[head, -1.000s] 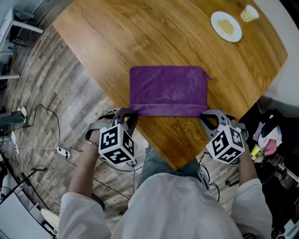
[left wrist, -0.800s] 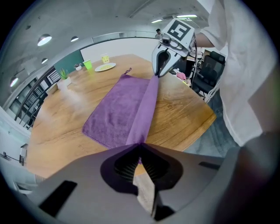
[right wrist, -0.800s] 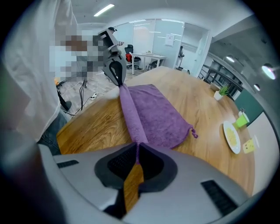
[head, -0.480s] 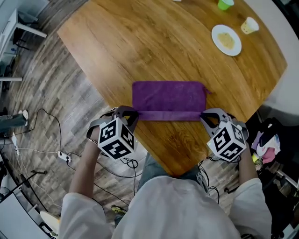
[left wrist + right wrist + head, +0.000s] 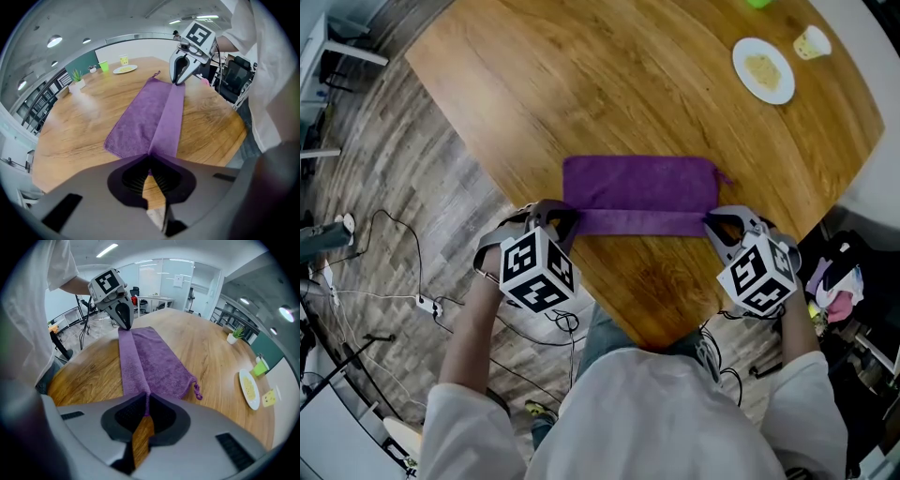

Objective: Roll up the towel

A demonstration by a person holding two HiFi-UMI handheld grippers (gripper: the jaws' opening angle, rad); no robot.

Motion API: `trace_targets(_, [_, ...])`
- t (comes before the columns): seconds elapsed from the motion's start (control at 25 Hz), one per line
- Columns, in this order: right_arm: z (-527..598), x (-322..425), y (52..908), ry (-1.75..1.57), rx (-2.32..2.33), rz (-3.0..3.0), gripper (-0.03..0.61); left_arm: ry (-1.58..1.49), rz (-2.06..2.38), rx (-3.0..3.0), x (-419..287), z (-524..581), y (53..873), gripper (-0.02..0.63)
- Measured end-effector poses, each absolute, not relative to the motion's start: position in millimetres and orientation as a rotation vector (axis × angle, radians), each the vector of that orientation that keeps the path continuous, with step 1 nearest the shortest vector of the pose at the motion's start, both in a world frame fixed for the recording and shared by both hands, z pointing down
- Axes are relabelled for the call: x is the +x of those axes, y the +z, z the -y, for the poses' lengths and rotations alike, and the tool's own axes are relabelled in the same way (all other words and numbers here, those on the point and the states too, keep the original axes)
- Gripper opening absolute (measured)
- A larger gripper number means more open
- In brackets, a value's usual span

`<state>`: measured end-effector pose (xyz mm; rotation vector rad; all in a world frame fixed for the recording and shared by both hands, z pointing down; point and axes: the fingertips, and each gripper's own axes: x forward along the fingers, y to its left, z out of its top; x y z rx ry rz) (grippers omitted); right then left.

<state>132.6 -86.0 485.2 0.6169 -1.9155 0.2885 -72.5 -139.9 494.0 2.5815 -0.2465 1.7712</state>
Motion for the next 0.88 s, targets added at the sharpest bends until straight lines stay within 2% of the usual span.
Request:
trace_targets(0.56, [71, 131, 454, 0.23, 0.672, 1.938, 0.066, 1.744, 0.301, 2.65, -92, 125, 459, 0.061])
trace_targets(0.88, [50, 122, 475, 0.147, 0.562, 1.873, 0.069, 1.861, 0.171, 2.681, -81, 98, 483, 0.061])
